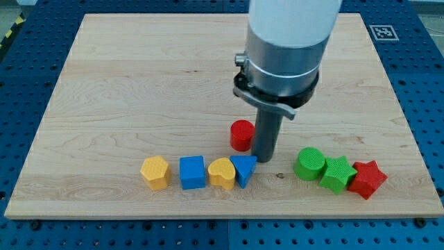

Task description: Move arm to the right of the red circle

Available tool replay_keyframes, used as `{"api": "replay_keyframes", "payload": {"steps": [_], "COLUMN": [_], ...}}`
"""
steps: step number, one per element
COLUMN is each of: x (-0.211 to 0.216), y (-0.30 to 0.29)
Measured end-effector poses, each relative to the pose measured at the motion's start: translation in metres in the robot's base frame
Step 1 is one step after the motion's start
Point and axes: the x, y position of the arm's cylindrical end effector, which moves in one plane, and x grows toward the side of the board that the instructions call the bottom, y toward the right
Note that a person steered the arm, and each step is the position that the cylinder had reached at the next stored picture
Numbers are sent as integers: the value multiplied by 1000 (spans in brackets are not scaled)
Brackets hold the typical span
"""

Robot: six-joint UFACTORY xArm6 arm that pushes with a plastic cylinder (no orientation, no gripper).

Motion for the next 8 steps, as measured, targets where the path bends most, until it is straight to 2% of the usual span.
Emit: {"api": "replay_keyframes", "payload": {"steps": [1, 2, 4, 5, 6, 8], "x": [-10, -41, -49, -95, -121, -54], "y": [-36, -56, -56, -71, -80, -59]}}
